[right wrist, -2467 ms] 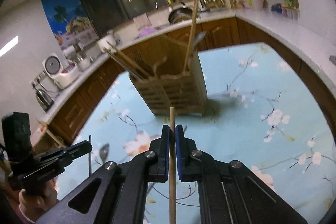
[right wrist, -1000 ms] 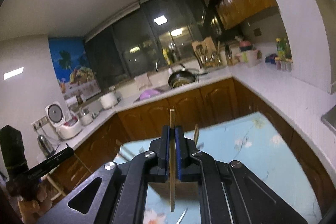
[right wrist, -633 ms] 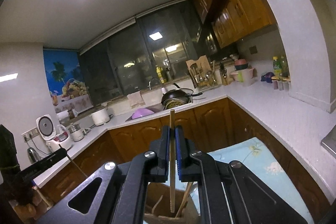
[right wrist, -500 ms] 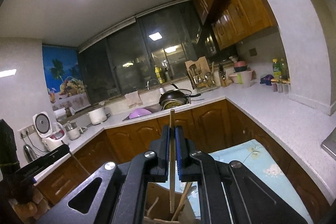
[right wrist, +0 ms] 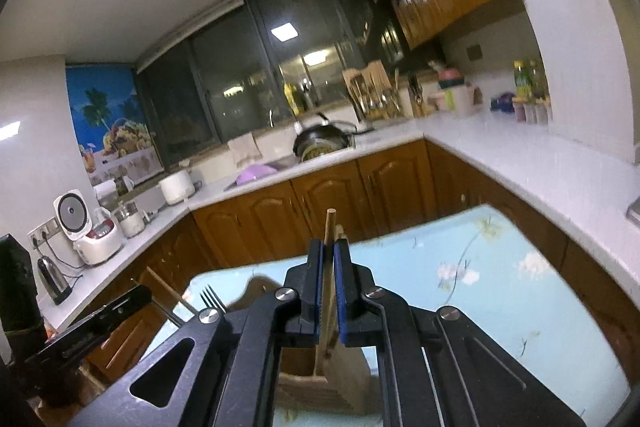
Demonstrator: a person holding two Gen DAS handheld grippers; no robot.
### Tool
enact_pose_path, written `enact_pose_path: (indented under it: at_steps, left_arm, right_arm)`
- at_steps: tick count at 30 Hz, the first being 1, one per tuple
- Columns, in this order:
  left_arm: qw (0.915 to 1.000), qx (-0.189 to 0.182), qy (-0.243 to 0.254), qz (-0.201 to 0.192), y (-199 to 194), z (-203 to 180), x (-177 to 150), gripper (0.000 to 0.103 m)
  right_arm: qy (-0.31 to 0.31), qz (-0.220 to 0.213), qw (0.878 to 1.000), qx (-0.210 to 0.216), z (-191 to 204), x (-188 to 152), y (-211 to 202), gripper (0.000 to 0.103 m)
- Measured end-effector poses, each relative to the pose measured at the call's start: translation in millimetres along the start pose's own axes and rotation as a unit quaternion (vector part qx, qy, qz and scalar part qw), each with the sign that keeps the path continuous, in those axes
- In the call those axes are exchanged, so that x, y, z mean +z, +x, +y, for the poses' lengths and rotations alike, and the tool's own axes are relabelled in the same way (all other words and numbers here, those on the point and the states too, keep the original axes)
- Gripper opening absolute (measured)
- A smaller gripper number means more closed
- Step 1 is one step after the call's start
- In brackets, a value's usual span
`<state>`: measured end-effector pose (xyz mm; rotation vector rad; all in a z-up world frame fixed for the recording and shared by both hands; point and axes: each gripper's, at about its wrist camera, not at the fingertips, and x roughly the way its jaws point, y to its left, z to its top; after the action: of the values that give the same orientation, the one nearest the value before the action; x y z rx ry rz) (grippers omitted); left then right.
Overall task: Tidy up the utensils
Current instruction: 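Lower both chopsticks into the holder and open both grippers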
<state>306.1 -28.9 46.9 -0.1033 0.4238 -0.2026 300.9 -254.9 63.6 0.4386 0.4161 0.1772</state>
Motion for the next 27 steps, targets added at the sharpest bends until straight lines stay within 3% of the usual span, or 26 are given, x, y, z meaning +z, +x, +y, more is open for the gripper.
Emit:
enact_pose_path:
  at_steps: [5, 20, 25, 27]
  left_arm:
    - [1.0000, 0.006, -0.003, 0.004, -5.6, 1.9, 8.0, 0.002]
    - [0.9998, 0.009, -0.013, 0.011, -7.1, 11.5, 6.9, 0.004]
    - [0.9996, 0.010, -0.018, 0.018, -8.8, 11.8, 8.3, 0.007]
    - [0.9994, 0.012, -0.023, 0.022, -10.9, 12.6, 8.2, 0.014]
  right_arm:
    - [0.007, 0.031, 0.999, 0.002, -4.9, -9.0, 11.6, 0.006]
    - [0.010, 0.041, 0.999, 0.002, -4.4, -6.8, 13.3, 0.007]
    - [0.019, 0.043, 0.999, 0.006, -7.2, -8.5, 12.1, 0.014]
    - [0.022, 0.044, 0.999, 0.006, -10.1, -8.3, 10.4, 0.024]
